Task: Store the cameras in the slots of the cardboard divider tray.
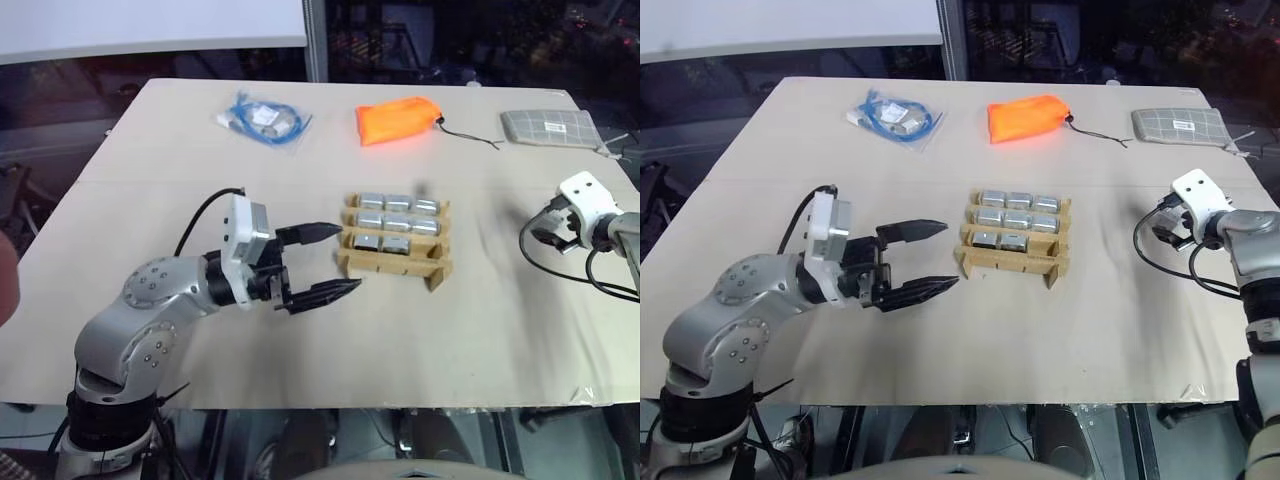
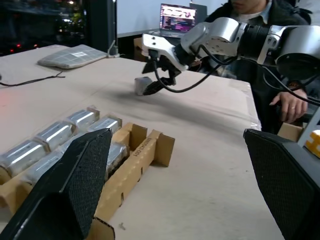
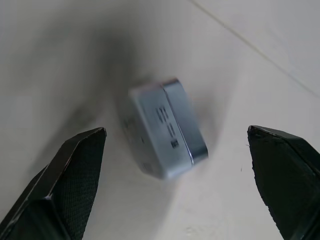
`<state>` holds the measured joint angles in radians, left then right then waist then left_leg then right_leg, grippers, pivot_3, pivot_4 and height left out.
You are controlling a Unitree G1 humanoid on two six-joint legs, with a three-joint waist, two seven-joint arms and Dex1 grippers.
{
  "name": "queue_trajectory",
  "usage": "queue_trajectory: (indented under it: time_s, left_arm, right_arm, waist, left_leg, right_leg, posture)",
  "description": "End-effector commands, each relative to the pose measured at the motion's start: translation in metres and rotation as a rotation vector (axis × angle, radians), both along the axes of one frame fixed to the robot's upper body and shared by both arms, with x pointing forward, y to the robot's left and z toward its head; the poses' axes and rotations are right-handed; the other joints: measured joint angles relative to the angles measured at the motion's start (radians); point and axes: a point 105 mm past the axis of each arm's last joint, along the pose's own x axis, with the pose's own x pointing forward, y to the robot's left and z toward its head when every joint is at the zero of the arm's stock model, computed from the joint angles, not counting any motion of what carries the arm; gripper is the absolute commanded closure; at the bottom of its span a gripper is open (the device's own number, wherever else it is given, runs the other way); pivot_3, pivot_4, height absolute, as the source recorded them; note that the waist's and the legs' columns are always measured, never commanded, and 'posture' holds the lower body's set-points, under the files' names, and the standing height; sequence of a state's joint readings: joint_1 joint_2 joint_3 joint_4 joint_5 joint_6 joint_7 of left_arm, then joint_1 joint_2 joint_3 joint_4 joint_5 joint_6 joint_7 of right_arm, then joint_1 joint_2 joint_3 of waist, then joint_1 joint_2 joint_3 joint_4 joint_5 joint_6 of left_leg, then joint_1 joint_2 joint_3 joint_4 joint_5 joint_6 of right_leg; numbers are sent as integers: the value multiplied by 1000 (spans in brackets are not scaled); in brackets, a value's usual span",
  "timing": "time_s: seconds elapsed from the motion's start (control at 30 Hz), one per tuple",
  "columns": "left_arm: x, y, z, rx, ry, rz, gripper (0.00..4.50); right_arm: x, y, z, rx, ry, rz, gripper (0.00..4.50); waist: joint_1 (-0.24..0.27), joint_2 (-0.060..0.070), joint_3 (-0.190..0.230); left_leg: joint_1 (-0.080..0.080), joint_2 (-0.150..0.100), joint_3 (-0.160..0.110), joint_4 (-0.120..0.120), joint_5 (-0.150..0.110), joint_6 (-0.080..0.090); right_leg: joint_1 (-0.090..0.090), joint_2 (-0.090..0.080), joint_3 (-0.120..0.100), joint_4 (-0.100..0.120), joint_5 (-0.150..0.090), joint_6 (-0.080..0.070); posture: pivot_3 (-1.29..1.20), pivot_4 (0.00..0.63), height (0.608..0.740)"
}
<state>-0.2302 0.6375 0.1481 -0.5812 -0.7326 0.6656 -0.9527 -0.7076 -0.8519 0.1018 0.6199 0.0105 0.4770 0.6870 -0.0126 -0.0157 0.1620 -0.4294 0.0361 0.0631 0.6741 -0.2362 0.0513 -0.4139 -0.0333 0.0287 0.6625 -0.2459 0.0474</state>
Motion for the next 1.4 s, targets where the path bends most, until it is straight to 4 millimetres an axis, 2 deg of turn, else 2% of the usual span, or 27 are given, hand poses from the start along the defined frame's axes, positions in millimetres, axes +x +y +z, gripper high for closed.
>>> queue_trajectory:
  time_s: [0.03,0.07,0.2,0.4,0.5,0.67,0.73,0.8,0.83,0.9,1.03,1.07,1.1,1.13,1.17,1.2,1.23,1.4]
  left_arm:
    - [-6,-4,10,-6,-58,-21,0]
    - [-6,-4,10,-6,-58,-19,0]
    - [-6,-4,9,-7,-57,-15,0]
    - [-5,-5,10,-11,-60,-15,0]
    - [-4,-3,9,-10,-57,-6,0]
    - [-4,1,7,-9,-47,6,0]
    - [-5,3,6,-9,-45,10,0]
    - [-6,6,5,-6,-38,18,0]
    - [-6,8,4,2,-37,24,0]
    - [-6,10,1,19,-41,31,0]
    - [-8,9,1,9,-42,48,0]
    - [-9,9,1,8,-41,49,0]
    - [-10,8,0,7,-40,50,0]
    - [-10,7,-1,6,-39,52,0]
    - [-11,7,-1,5,-39,54,0]
    - [-10,6,-1,3,-39,56,0]
    - [-10,6,-1,2,-39,59,0]
    - [-10,5,-2,0,-39,63,0]
  right_arm:
    - [6,1,14,-13,-42,18,568]
    - [6,1,14,-13,-41,21,1209]
    - [3,8,15,-10,-42,63,2947]
    - [-6,24,27,-9,-78,162,2947]
    - [-19,66,51,33,-154,379,2947]
    - [-66,153,72,137,-190,797,2947]
    - [-76,176,73,162,-197,888,2947]
    - [-79,188,70,163,-197,931,2947]
    - [-77,190,68,156,-197,930,2947]
    - [-68,179,62,105,-183,876,2947]
    - [-48,138,61,60,-163,706,2947]
    - [-43,127,60,55,-168,649,2426]
    - [-39,116,59,52,-171,588,2114]
    - [-35,103,57,48,-169,520,1540]
    - [-33,93,52,57,-150,468,1251]
    - [-33,84,47,74,-127,425,693]
    - [-31,77,44,95,-111,378,415]
    - [-23,54,27,108,-41,239,415]
  waist:
    - [0,0,0]
    - [0,0,0]
    - [-1,0,0]
    - [1,0,0]
    - [1,0,0]
    - [-1,0,0]
    - [0,0,0]
    - [1,0,0]
    - [2,0,0]
    - [6,0,0]
    - [13,0,0]
    - [14,0,0]
    - [14,0,0]
    - [13,0,0]
    - [13,0,0]
    - [12,0,0]
    - [12,0,0]
    - [7,0,0]
  left_leg:
    - [0,0,0,0,0,0]
    - [0,0,0,0,0,0]
    - [0,0,0,0,0,0]
    - [0,0,0,0,0,0]
    - [0,0,0,-1,0,0]
    - [1,1,-1,-2,0,0]
    - [1,1,-1,-2,0,0]
    - [1,1,-1,-2,0,0]
    - [1,1,-1,-2,0,0]
    - [1,0,-1,-1,0,0]
    - [0,0,0,-1,0,0]
    - [1,0,0,-1,0,0]
    - [1,0,0,-1,0,0]
    - [1,0,0,-1,0,0]
    - [1,0,0,-2,0,0]
    - [1,0,0,-2,0,0]
    - [1,0,0,-2,0,0]
    - [1,0,1,-2,0,0]
  right_leg:
    - [0,0,0,0,0,0]
    - [0,0,0,0,0,0]
    - [0,0,0,0,0,0]
    - [0,0,0,0,0,0]
    - [0,0,0,0,0,0]
    - [0,0,0,0,0,0]
    - [0,0,-1,0,0,0]
    - [0,0,-1,0,0,0]
    - [0,-1,-1,-1,0,0]
    - [0,-1,-1,-1,0,0]
    - [0,-2,-1,-1,-1,-2]
    - [0,-2,-1,-1,-2,-3]
    - [0,-2,-2,-1,-1,-3]
    - [0,-2,-2,-1,-1,-2]
    - [0,-1,-2,-1,-1,-2]
    - [0,-1,-1,0,-1,-1]
    - [0,-1,-1,0,-1,-1]
    - [0,-1,-1,-1,0,-1]
  posture:
    - [0,150,740]
    - [0,150,740]
    - [0,150,740]
    - [0,150,740]
    - [0,150,740]
    - [0,150,740]
    - [0,150,740]
    - [0,150,740]
    - [0,150,740]
    - [0,150,740]
    - [0,150,740]
    - [0,150,740]
    - [0,150,740]
    - [0,150,740]
    - [0,150,740]
    - [0,150,740]
    - [0,150,740]
    - [0,150,740]
